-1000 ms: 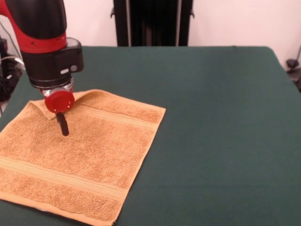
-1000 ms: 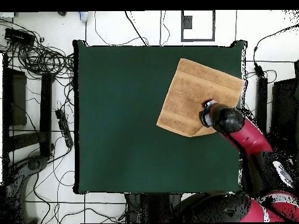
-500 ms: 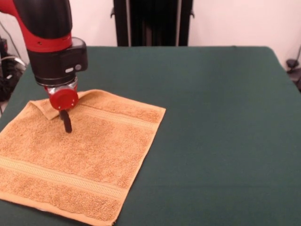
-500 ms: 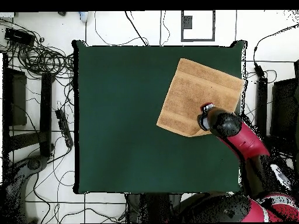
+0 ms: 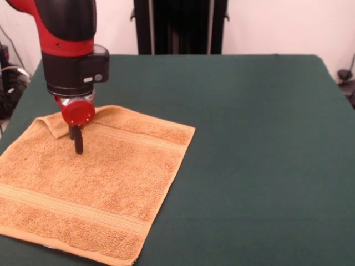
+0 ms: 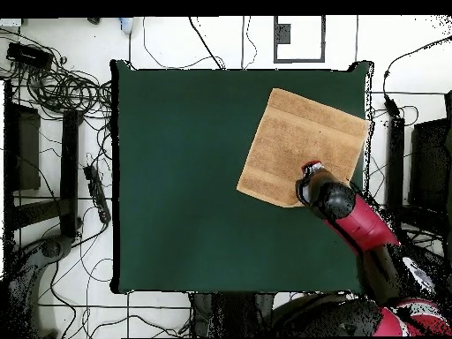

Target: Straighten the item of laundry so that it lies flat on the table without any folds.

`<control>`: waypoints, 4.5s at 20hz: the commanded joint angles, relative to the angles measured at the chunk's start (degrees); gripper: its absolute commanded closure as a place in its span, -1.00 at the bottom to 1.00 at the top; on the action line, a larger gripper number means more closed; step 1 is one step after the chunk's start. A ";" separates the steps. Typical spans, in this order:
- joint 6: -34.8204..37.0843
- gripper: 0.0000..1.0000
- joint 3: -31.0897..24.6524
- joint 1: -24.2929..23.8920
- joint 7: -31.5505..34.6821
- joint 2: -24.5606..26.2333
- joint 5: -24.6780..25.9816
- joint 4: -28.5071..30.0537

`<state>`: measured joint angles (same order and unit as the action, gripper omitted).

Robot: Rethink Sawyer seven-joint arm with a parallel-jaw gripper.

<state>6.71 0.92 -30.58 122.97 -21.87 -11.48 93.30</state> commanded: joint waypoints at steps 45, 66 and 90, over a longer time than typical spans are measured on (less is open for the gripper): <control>17.12 -1.00 3.05 -4.55 -3.53 1.66 1.99 -9.87; 44.15 -1.00 -2.88 -7.94 -10.17 13.24 12.40 -47.18; 49.19 -1.00 -0.74 -3.19 -0.90 -0.37 10.05 -33.08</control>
<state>46.55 5.07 -38.24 122.90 -19.82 -0.11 50.56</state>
